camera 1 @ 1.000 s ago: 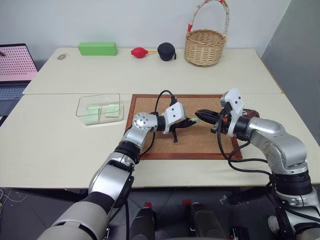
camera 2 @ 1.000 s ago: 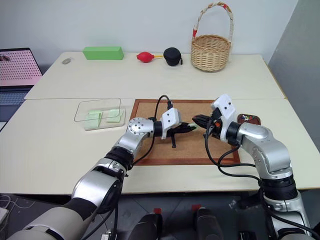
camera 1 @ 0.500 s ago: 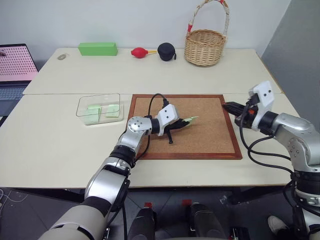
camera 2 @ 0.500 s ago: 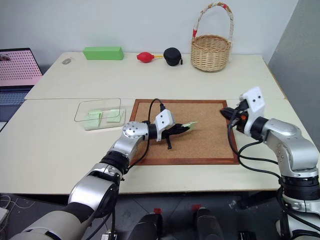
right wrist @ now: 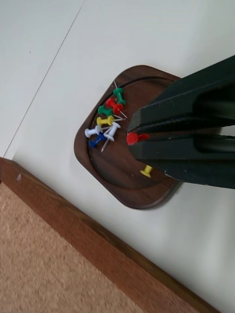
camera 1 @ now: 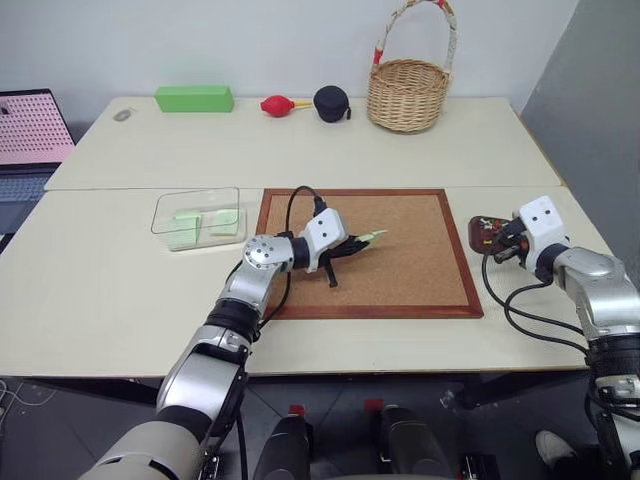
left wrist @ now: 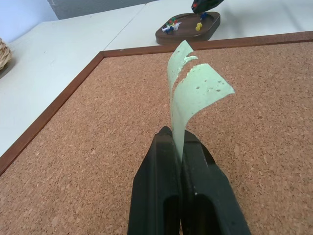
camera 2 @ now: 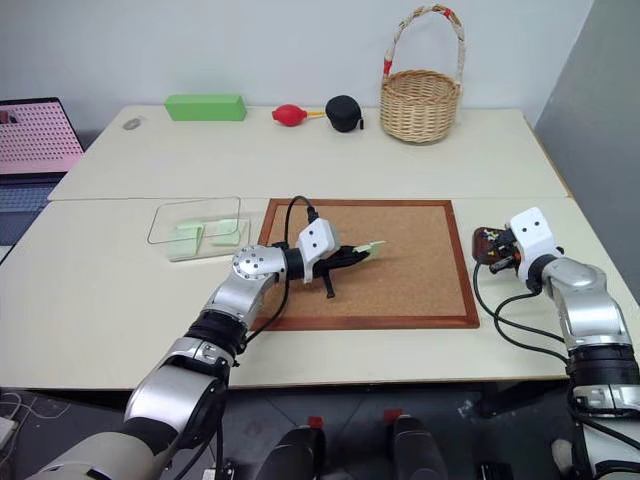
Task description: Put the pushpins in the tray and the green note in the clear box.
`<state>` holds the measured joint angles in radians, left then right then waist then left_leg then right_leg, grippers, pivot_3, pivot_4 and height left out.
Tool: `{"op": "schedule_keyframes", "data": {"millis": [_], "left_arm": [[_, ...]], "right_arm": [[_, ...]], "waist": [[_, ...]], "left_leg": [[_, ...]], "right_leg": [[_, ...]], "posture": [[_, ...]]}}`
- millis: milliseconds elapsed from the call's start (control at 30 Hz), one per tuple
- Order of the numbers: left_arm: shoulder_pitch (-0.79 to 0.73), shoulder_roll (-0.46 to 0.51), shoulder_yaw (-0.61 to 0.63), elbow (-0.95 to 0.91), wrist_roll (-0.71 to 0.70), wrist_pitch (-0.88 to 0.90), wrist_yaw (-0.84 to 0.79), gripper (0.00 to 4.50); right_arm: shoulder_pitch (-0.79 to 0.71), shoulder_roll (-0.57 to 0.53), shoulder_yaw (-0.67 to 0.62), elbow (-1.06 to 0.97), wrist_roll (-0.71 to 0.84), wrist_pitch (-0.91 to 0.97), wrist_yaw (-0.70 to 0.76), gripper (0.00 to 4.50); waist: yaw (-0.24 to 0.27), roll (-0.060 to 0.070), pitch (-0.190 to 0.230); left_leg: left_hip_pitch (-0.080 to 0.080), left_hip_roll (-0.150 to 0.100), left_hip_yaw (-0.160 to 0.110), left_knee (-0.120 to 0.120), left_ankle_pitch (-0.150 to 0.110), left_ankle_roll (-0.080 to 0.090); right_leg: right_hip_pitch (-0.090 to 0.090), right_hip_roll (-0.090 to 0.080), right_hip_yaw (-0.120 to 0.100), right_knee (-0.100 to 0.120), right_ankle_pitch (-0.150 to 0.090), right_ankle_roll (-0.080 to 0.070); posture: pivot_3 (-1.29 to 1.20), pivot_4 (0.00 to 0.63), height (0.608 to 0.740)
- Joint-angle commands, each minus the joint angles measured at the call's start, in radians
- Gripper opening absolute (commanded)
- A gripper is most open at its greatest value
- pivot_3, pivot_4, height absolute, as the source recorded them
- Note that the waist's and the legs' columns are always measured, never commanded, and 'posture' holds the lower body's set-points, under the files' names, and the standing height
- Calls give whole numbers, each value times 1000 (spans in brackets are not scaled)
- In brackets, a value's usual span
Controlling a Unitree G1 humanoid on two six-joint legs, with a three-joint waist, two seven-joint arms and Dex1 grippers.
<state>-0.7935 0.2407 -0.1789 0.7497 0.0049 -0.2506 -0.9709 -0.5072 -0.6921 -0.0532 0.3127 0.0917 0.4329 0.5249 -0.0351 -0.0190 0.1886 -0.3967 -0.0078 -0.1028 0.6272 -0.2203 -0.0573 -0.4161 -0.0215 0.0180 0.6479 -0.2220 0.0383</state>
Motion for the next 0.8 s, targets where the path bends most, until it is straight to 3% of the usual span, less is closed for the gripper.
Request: {"op": "schedule_keyframes", "data": {"millis": [33, 233, 467, 667, 800], "left_arm": [[-10, 5, 5, -38, -5, -2, 11, 0], [-14, 8, 6, -33, -4, -4, 13, 0], [-23, 15, 13, -29, -7, -2, 16, 0], [-23, 58, 45, -122, -39, 100, 7, 0], [-1, 143, 76, -293, -46, 249, 26, 0]], "right_arm": [[-48, 5, 2, 49, -32, -61, -13, 865], [-63, 15, -7, 77, -41, -71, -8, 1970], [-58, 10, -41, 25, -18, -91, -5, 3583], [-9, 9, -42, -159, 86, -164, 174, 3583], [-12, 56, -4, -318, 196, -144, 298, 3583]], "waist": [[1, 0, 0], [2, 0, 0], [2, 0, 0], [-2, 0, 0], [-13, 0, 0]], "left_leg": [[0, 0, 0, 0, 0, 0], [0, 0, 0, 0, 0, 0], [0, 0, 0, 0, 0, 0], [0, 0, 0, 0, 0, 0], [0, 1, -1, 0, 0, 0]], "right_leg": [[0, 0, 0, 0, 0, 0], [0, 0, 0, 0, 0, 0], [0, 0, 0, 0, 0, 0], [0, 0, 0, 0, 0, 0], [0, 1, 0, 0, 0, 0]], "posture": [[0, 150, 740], [0, 150, 740], [0, 150, 740], [0, 150, 740], [0, 150, 740]]}}
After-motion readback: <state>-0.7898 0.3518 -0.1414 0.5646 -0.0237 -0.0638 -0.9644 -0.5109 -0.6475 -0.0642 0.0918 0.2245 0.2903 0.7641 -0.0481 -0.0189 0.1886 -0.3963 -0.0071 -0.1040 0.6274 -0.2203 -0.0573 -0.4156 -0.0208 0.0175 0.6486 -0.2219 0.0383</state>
